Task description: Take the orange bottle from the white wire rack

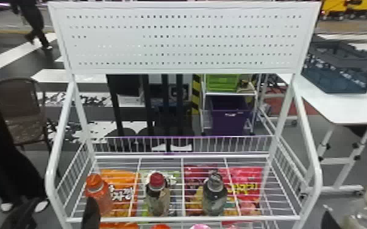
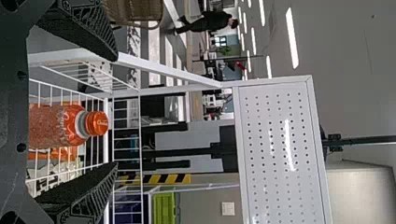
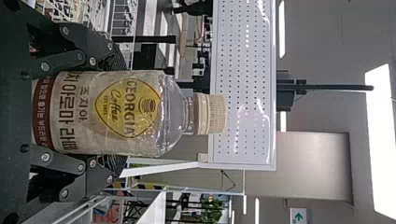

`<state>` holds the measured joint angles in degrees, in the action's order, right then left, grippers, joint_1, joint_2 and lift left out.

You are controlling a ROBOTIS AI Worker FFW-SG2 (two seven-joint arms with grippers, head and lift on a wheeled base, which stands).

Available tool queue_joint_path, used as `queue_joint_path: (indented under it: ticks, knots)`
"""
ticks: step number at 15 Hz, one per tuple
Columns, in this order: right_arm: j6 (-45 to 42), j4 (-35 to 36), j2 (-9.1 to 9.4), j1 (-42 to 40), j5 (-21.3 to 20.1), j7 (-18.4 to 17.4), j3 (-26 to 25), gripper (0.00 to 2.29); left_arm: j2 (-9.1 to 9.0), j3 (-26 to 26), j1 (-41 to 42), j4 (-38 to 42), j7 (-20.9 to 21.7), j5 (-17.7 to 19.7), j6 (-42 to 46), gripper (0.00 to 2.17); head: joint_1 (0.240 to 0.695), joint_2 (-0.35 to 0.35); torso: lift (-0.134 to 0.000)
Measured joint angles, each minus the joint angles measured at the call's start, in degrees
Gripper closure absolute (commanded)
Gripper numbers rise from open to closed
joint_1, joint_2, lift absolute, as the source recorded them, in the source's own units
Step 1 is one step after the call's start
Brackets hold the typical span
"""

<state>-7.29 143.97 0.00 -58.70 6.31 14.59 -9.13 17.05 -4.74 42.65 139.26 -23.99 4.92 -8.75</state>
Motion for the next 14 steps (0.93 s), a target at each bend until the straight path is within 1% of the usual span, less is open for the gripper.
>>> queue_joint_path:
  ticks: [10,12,14]
  knots:
    - [-1.41,0.04,0.00,-1.01,0.08,0.00,0.02,0.95,-0.01,-0.17,0.38,-0.09,-0.06,-0.09,0.30,0.09,0.499,0.000,0.000]
    - [-1.28,0.04,0.00,-0.92,0.03,0.00,0.06,0.95,-0.21,-0.34,0.43,-1.48,-0.08,-0.08,1.42,0.09,0.499,0.000,0.000]
    - [-1.12,-0.02,0.00,-0.82,0.02,0.00,0.08,0.95,-0.41,-1.25,-0.13,-5.10,-0.09,0.09,3.88,0.09,0.499,0.000,0.000]
